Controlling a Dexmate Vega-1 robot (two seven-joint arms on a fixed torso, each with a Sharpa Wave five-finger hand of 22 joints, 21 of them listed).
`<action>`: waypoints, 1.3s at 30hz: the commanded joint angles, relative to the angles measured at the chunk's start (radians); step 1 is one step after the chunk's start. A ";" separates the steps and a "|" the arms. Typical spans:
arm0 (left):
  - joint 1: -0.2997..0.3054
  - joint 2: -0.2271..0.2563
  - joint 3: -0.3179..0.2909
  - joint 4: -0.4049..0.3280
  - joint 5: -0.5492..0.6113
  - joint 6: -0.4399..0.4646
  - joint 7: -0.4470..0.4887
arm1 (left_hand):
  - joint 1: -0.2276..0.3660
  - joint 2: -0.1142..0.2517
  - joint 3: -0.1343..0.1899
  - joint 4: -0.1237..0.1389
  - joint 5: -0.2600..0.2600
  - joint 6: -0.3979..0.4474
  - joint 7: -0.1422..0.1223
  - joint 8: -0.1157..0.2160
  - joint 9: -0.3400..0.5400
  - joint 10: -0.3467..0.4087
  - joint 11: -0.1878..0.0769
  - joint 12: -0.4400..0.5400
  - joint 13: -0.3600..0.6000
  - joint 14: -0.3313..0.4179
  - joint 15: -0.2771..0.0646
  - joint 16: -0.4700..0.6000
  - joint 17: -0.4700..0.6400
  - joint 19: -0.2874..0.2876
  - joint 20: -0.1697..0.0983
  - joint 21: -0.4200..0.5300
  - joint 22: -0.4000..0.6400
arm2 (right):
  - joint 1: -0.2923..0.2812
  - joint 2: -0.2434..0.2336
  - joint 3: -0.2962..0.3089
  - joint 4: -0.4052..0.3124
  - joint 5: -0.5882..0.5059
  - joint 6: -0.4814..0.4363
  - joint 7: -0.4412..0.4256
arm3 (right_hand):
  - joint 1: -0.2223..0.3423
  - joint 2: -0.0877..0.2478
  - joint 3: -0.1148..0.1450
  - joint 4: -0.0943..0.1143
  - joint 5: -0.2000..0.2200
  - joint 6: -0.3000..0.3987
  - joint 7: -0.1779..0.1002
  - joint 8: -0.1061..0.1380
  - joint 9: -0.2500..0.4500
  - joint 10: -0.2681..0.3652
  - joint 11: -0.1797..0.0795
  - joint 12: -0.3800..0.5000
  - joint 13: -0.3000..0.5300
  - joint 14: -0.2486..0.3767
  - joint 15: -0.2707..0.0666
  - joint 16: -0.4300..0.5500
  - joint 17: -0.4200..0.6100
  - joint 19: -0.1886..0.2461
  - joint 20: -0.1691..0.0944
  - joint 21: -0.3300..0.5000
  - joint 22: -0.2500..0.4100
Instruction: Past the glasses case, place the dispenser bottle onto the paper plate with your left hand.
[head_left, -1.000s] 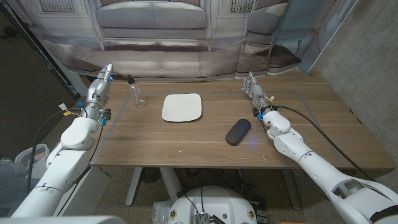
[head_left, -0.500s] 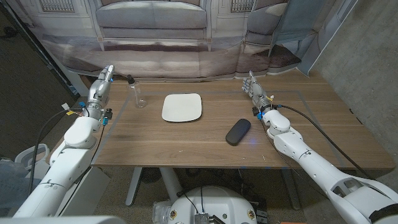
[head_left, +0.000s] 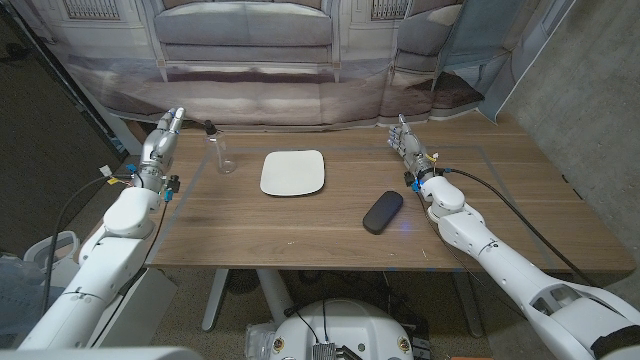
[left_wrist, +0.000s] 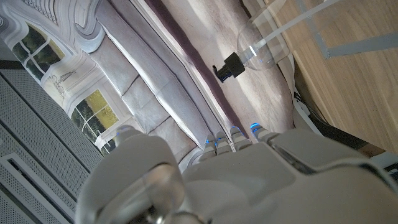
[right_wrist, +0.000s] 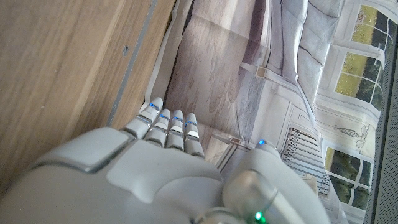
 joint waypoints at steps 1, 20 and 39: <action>-0.014 0.011 0.010 0.008 0.044 0.036 0.032 | 0.018 -0.008 -0.005 -0.011 0.006 -0.006 0.006 0.000 0.005 0.001 0.007 0.004 0.004 0.005 0.006 0.001 0.002 -0.045 0.016 0.009 0.002 | 0.015 0.014 -0.008 0.031 -0.006 0.011 0.007 | 0.001 0.003 -0.008 0.000 -0.001 0.006 -0.002 -0.001 0.003 0.008 0.001 0.003 0.004 0.007 -0.001 -0.002 0.002 0.008 -0.006 -0.003 0.005; -0.021 0.027 0.035 0.011 0.123 0.081 0.090 | 0.067 -0.058 -0.023 -0.048 0.012 -0.013 0.015 -0.001 0.007 -0.002 0.022 -0.001 0.005 0.008 0.020 -0.002 0.002 -0.024 0.048 0.010 0.001 | 0.021 0.023 -0.009 0.039 -0.006 0.016 0.002 | 0.002 0.005 -0.010 -0.001 0.000 0.011 -0.004 0.000 0.003 0.013 -0.001 0.004 0.004 0.010 -0.001 -0.002 0.002 0.010 -0.005 -0.002 0.005; -0.043 0.041 0.059 -0.006 0.172 0.150 0.116 | 0.100 -0.089 -0.035 -0.071 0.017 -0.011 0.001 0.001 0.008 -0.007 0.018 -0.005 0.005 0.006 0.015 -0.004 0.003 -0.016 0.066 0.008 0.002 | 0.000 0.009 0.000 0.011 -0.006 0.023 -0.004 | 0.003 0.005 -0.013 -0.002 0.001 0.013 -0.006 0.000 0.003 0.018 -0.002 0.004 0.004 0.014 -0.001 -0.001 0.002 0.013 -0.006 -0.002 0.005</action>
